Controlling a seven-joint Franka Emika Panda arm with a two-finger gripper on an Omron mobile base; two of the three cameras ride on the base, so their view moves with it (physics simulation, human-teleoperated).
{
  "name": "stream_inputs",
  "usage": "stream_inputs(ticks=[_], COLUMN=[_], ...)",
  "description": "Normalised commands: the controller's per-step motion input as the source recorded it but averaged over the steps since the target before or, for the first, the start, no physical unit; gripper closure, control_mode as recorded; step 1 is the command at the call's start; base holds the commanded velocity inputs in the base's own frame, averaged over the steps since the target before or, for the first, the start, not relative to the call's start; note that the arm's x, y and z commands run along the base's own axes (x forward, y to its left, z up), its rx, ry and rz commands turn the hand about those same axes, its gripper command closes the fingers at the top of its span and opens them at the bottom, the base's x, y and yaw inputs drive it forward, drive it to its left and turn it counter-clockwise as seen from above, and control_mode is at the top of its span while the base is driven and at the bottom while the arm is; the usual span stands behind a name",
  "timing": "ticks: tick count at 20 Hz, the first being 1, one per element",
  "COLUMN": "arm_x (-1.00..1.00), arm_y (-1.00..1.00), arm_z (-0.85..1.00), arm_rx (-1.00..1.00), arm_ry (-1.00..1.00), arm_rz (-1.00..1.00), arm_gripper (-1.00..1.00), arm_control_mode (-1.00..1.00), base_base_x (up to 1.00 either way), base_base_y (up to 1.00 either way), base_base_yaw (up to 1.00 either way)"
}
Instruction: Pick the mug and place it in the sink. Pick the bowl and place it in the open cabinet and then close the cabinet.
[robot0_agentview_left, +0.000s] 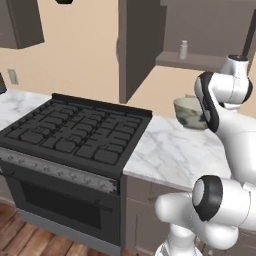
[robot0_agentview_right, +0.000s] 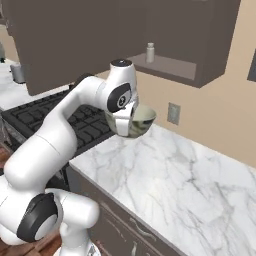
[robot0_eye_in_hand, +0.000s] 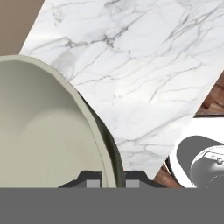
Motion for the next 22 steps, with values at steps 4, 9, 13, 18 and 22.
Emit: stream_inputs(ticks=[4,9,13,18,22], arm_x=[0.0,0.0,0.0,0.0,0.0], arm_y=[0.0,0.0,0.0,0.0,0.0], arm_z=[0.0,0.0,0.0,0.0,0.0], arm_rx=[0.0,0.0,0.0,0.0,0.0], arm_ry=[0.0,0.0,0.0,0.0,0.0], arm_rz=[0.0,0.0,0.0,0.0,0.0], arm_gripper=[1.0,1.0,1.0,1.0,1.0], arm_control_mode=[1.0,1.0,1.0,1.0,1.0], base_base_x=[0.14,0.14,0.37,0.39,0.36], base_base_y=[-0.76,-0.55,-0.01,-0.16,-0.09], base_base_yaw=[0.13,0.0,-0.04,-0.15,-0.25])
